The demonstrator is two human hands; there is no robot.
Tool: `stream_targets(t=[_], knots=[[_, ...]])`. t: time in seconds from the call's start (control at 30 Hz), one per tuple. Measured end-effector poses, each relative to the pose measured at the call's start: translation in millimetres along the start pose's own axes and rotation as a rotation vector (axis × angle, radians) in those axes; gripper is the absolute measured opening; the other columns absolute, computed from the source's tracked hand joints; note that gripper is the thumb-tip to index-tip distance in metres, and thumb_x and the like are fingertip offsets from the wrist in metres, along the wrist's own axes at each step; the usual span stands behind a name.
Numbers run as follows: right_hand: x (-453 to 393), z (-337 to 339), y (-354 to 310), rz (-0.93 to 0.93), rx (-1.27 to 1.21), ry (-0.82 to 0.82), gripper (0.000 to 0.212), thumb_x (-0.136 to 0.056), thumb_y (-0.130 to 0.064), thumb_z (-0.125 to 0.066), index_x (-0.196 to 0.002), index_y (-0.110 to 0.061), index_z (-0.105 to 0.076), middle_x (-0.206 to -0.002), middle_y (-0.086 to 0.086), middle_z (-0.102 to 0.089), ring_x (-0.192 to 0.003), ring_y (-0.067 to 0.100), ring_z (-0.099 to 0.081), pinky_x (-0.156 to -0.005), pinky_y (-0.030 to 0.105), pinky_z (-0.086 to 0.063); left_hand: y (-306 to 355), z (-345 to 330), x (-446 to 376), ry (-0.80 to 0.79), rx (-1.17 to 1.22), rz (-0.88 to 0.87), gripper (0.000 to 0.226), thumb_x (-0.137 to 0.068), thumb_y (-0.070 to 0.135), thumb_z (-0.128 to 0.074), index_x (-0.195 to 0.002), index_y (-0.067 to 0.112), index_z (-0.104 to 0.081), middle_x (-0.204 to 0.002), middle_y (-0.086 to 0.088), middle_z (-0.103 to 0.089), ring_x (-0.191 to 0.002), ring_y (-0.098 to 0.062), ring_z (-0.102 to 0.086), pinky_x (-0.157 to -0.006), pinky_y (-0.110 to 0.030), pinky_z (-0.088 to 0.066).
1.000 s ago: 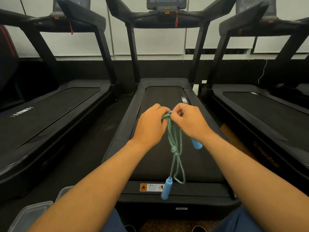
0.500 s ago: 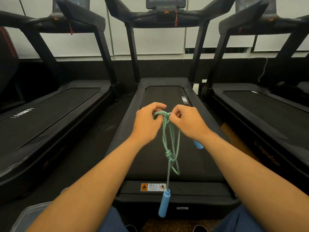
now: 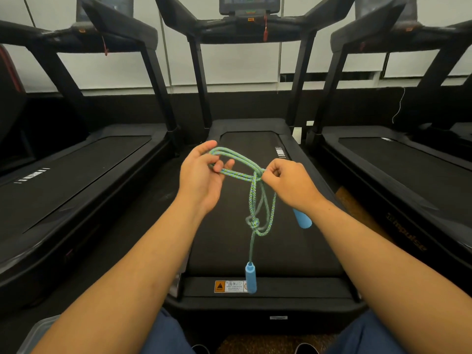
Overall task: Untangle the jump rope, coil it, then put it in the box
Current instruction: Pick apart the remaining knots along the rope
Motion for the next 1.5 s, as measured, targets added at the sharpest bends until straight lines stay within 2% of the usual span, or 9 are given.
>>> stream_targets(t=[0.43, 0.73, 0.87, 1.07, 1.17, 1.23, 1.33, 1.43, 1.5], knots=[[-2, 12, 15, -0.070, -0.001, 0.048, 0.021, -0.090, -0.021, -0.062, -0.077, -0.005, -0.063, -0.060, -0.003, -0.054, -0.053, 0.007, -0.043, -0.048, 0.015, -0.034, 23, 29, -16, 0.289, 0.020, -0.088, 0.037, -0.091, -0.013, -0.037, -0.115, 0.010, -0.055, -0.085, -0.009, -0.045, -0.046, -0.010, -0.041, -0.055, -0.029, -0.046], [-2, 15, 18, -0.114, -0.009, 0.029, 0.022, -0.091, -0.019, -0.060, -0.077, -0.003, -0.061, -0.063, -0.001, -0.054, -0.056, 0.009, -0.044, -0.051, 0.021, -0.036, 49, 47, -21, 0.347, 0.322, -0.084, 0.003, -0.090, 0.011, -0.058, -0.090, 0.008, -0.057, -0.083, -0.005, -0.044, -0.045, -0.012, -0.032, -0.049, -0.023, -0.039], [0, 28, 31, -0.207, -0.047, 0.091, 0.027, -0.092, -0.019, -0.058, -0.069, -0.005, -0.054, -0.063, 0.000, -0.051, -0.057, 0.013, -0.042, -0.052, 0.028, -0.034, 76, 77, -26, 0.377, 0.436, -0.174, 0.025, -0.095, 0.020, -0.046, -0.073, 0.012, -0.054, -0.061, 0.001, -0.037, -0.040, -0.010, -0.024, -0.040, -0.021, -0.028], [-2, 14, 16, -0.162, -0.108, 0.050, 0.027, -0.092, -0.021, -0.058, -0.078, 0.002, -0.060, -0.070, 0.013, -0.060, -0.061, 0.015, -0.048, -0.055, 0.030, -0.039, 34, 67, -31, 0.427, -0.532, -0.099, 0.030, -0.102, 0.027, -0.049, -0.078, 0.015, -0.063, -0.065, 0.001, -0.041, -0.047, -0.011, -0.034, -0.043, -0.023, -0.032], [-6, 7, 7, -0.152, -0.152, 0.028, 0.023, -0.091, -0.023, -0.058, -0.075, -0.009, -0.064, -0.078, 0.011, -0.071, -0.053, 0.007, -0.049, -0.052, 0.025, -0.038, 9, 53, -27, 0.264, -0.908, -0.075, 0.044, -0.103, 0.047, -0.044, -0.088, 0.015, -0.069, -0.079, 0.000, -0.056, -0.070, -0.018, -0.051, -0.066, -0.034, -0.045], [-6, 4, 2, -0.129, -0.156, 0.006, 0.023, -0.093, -0.024, -0.059, -0.073, -0.015, -0.065, -0.075, 0.002, -0.071, -0.048, 0.001, -0.048, -0.049, 0.017, -0.037, -7, 40, -19, 0.083, -1.087, -0.102, 0.047, -0.099, 0.060, -0.041, -0.106, 0.021, -0.067, -0.099, 0.000, -0.063, -0.088, -0.020, -0.060, -0.084, -0.040, -0.049], [-6, -1, -4, -0.099, -0.174, 0.006, 0.024, -0.095, -0.025, -0.061, -0.074, -0.016, -0.068, -0.071, -0.005, -0.070, -0.051, -0.002, -0.051, -0.050, 0.011, -0.037, -28, 18, -2, -0.199, -1.277, -0.134, 0.049, -0.092, 0.066, -0.051, -0.132, 0.037, -0.052, -0.122, -0.002, -0.043, -0.092, -0.008, -0.060, -0.093, -0.032, -0.044], [-5, -3, -8, -0.081, -0.224, -0.012, 0.021, -0.096, -0.025, -0.062, -0.078, -0.017, -0.069, -0.068, -0.007, -0.069, -0.053, -0.004, -0.054, -0.054, 0.011, -0.039, -43, 8, 8, -0.384, -1.393, -0.133, 0.046, -0.091, 0.060, -0.059, -0.128, 0.034, -0.052, -0.119, 0.001, -0.035, -0.100, -0.012, -0.055, -0.087, -0.027, -0.039], [-3, -1, -13, -0.061, -0.239, -0.023, 0.021, -0.098, -0.026, -0.062, -0.080, -0.018, -0.070, -0.071, -0.004, -0.071, -0.051, -0.004, -0.054, -0.051, 0.012, -0.039, -47, 9, 3, -0.371, -1.473, -0.206, 0.032, -0.095, 0.049, -0.061, -0.112, 0.021, -0.062, -0.112, -0.001, -0.044, -0.097, -0.017, -0.054, -0.079, -0.027, -0.036]])
Point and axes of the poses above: each hand's wrist, its own x-axis away from the middle knuckle, its own z-axis out of the back of the hand, y = z × x, the point moved 1 cm from there along -x, towards the middle knuckle
